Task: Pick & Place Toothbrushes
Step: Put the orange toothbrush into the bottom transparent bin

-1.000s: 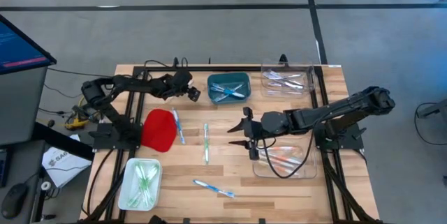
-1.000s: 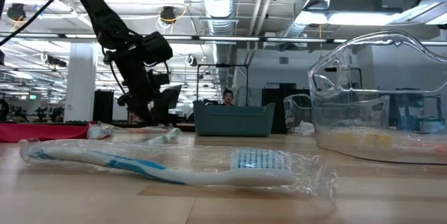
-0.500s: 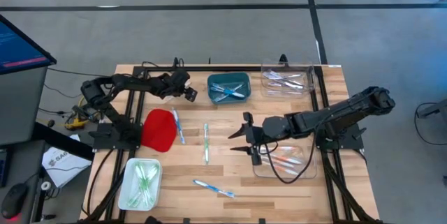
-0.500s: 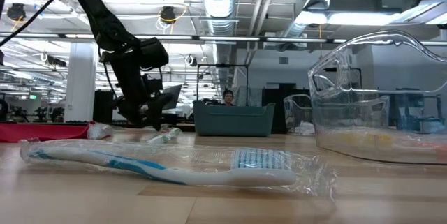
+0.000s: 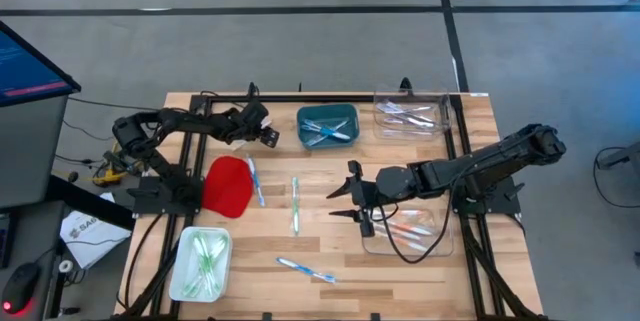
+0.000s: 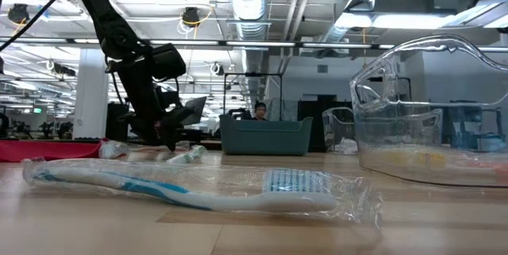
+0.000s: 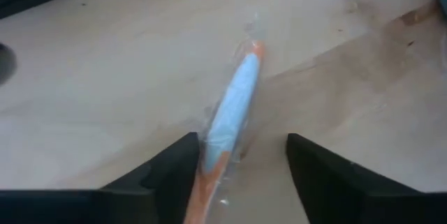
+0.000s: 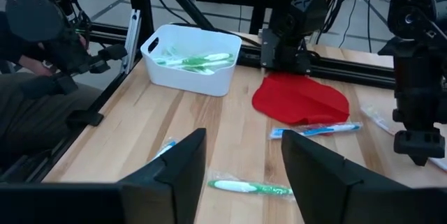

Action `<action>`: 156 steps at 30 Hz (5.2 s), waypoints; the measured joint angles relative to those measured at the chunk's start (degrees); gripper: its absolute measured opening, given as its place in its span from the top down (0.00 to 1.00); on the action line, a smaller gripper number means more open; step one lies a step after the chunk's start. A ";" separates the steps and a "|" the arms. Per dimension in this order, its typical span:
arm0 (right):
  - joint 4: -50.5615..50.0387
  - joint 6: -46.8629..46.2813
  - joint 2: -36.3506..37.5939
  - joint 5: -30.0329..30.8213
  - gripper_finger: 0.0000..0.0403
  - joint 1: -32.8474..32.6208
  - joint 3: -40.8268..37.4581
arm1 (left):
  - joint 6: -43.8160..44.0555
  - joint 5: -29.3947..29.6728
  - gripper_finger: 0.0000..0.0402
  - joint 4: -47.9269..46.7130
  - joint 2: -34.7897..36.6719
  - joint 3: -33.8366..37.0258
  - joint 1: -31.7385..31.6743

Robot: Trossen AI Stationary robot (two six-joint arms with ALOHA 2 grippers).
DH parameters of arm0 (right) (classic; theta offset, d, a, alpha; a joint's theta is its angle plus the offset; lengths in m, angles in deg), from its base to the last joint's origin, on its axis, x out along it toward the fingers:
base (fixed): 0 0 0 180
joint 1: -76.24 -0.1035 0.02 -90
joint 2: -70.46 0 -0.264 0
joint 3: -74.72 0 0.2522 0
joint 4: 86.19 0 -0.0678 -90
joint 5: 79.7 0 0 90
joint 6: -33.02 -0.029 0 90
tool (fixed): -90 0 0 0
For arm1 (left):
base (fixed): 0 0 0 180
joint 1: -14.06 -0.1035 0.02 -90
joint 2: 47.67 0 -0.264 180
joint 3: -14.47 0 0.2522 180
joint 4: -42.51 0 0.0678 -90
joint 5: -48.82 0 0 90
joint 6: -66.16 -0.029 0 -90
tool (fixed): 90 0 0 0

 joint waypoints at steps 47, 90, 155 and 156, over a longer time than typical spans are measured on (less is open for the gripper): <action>1.89 -0.35 -0.20 0.03 0.58 1.28 0.02 | -16.74 -10.29 0.96 -2.68 32.06 7.06 20.93; -40.57 -4.76 -33.04 -1.23 0.53 5.74 40.98 | -3.47 -5.20 0.96 8.10 19.98 3.25 52.33; -40.73 -7.89 -33.06 4.37 0.96 2.95 41.29 | -9.93 -0.45 0.59 13.62 29.66 0.72 57.16; -40.85 -7.87 -32.82 5.73 0.96 2.57 41.25 | -10.76 -0.14 0.57 13.47 30.78 0.74 58.01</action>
